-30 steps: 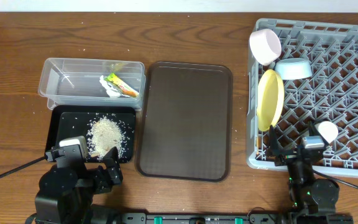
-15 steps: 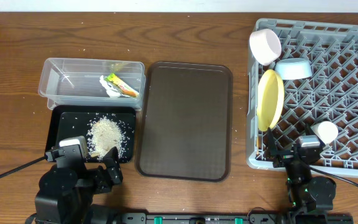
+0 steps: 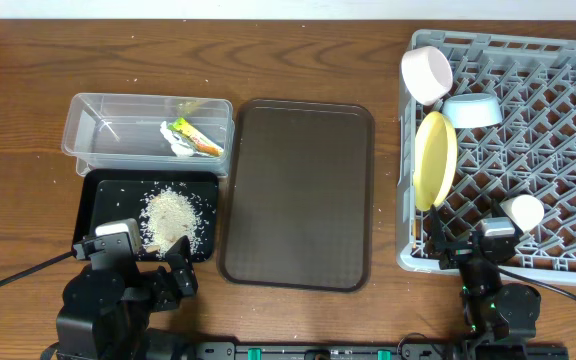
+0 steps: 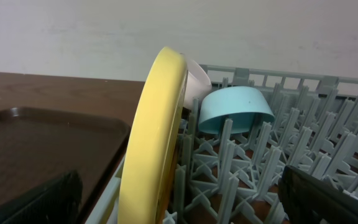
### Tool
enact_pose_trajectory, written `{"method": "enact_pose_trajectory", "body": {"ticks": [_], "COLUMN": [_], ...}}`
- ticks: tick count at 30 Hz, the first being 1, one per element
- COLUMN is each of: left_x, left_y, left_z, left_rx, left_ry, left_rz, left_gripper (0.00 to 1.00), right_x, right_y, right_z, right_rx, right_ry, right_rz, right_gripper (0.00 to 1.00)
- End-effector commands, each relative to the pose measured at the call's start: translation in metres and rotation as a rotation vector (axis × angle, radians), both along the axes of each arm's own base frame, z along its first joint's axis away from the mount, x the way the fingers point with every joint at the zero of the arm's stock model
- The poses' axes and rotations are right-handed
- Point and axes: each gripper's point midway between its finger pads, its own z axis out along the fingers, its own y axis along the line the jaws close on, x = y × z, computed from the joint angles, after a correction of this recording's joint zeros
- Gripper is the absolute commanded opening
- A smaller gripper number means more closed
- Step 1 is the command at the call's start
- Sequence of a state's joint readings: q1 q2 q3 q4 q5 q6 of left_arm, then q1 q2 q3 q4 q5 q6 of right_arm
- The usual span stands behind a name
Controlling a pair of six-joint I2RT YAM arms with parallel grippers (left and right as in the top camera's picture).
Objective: Sort waste into correct bins and load items into the dishwasher rack
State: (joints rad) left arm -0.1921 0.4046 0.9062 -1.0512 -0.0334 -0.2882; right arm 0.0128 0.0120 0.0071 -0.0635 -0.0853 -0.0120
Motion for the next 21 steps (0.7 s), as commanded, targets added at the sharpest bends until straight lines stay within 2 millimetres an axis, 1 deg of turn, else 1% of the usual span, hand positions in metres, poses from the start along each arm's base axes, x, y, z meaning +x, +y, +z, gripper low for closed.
{"method": "enact_pose_trajectory", "body": {"ticks": [1,7,10,14,16,18,21], "left_x": [0.000,0.000,-0.007,-0.011,-0.012,-0.010,-0.002], "left_y": [0.002,0.002,0.006,0.013,0.019,0.025,0.031], "left_z": [-0.003,-0.003,-0.009,0.000,0.001,-0.005,-0.021], "left_rx": [0.005,0.005,0.048,0.045,0.047,0.052,0.057], "left_ry": [0.006,0.006,0.033,-0.047,-0.096,-0.134,-0.178], "left_rz": [0.011,0.011,0.002,0.040,0.071,0.110,0.152], "left_gripper": [0.95,0.95,0.95,0.95,0.95,0.95,0.95], "right_x": [0.000,0.000,0.000,0.000,0.000,0.000,0.000], "right_y": [0.000,0.000,0.000,0.000,0.000,0.000,0.000], "right_z": [0.000,0.000,0.000,0.000,0.000,0.000,0.000], "right_rx": [-0.012,-0.012,-0.012,-0.012,-0.012,-0.012,-0.012], "right_ry": [-0.001,-0.002,-0.001,-0.001,-0.001,-0.001,-0.001], "right_rz": [-0.001,-0.001,-0.001,-0.001,-0.001,-0.001,-0.001], "right_gripper": [0.99,0.99,0.99,0.99,0.99,0.99,0.99]}}
